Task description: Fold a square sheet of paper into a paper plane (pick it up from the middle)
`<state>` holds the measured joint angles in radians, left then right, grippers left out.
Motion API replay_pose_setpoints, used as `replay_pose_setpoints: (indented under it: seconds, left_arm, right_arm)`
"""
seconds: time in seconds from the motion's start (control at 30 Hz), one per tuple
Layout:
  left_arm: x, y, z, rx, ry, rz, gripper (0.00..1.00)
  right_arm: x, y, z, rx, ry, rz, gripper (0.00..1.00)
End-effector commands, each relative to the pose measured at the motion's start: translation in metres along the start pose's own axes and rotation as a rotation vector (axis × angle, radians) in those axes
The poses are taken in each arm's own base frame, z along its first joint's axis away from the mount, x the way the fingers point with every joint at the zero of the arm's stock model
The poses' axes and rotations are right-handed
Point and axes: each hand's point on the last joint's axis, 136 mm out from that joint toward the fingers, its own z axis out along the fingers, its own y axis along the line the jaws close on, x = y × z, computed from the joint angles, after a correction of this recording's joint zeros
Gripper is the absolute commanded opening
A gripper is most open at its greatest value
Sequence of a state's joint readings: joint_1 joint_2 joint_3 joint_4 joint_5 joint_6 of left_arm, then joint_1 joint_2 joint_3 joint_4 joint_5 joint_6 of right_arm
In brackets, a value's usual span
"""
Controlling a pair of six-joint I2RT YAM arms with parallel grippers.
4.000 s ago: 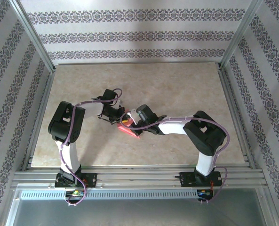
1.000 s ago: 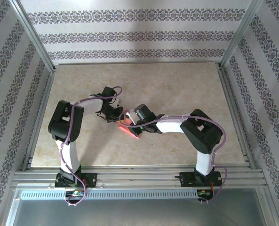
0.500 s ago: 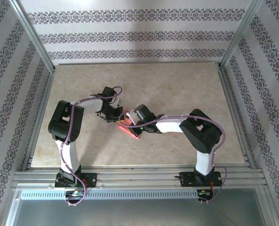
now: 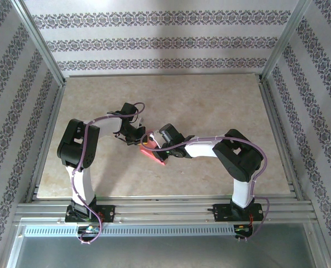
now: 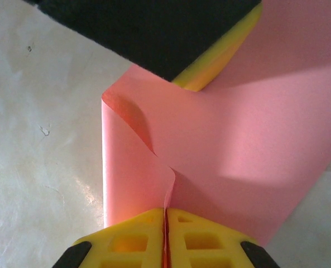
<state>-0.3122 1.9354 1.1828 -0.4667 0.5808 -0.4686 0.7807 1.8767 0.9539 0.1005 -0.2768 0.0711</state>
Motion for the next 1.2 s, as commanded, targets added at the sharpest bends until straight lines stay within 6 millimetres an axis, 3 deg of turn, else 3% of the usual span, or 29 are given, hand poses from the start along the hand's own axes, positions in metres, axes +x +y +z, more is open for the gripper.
replay_pose_setpoints:
  seconds: [0.0, 0.13, 0.3, 0.47, 0.7, 0.93, 1.17]
  left_arm:
    - [-0.005, -0.014, -0.022, 0.039, -0.053, -0.049, 0.16]
    - [-0.01, -0.012, -0.046, 0.067, -0.142, -0.128, 0.22]
    - [0.003, -0.002, -0.063, 0.11, -0.209, -0.234, 0.22]
    - [0.017, -0.017, -0.069, 0.242, -0.265, -0.314, 0.16]
    - [0.037, -0.032, -0.047, 0.333, -0.276, -0.398, 0.07]
    - [0.034, -0.031, -0.027, 0.276, -0.266, -0.405, 0.0]
    - [0.032, -0.023, -0.013, 0.233, -0.251, -0.424, 0.0]
  right_arm:
    - [0.01, -0.006, 0.006, 0.013, 0.039, -0.007, 0.12]
    - [0.012, -0.006, 0.006, 0.012, 0.043, -0.003, 0.12]
    - [0.013, -0.006, 0.006, 0.01, 0.045, 0.0, 0.12]
    - [0.012, -0.006, 0.006, 0.01, 0.041, -0.001, 0.12]
    - [0.016, -0.006, 0.008, 0.005, 0.049, 0.001, 0.12]
    - [0.017, -0.006, 0.009, 0.006, 0.051, 0.0, 0.12]
    - [0.018, -0.006, 0.009, 0.006, 0.052, -0.002, 0.12]
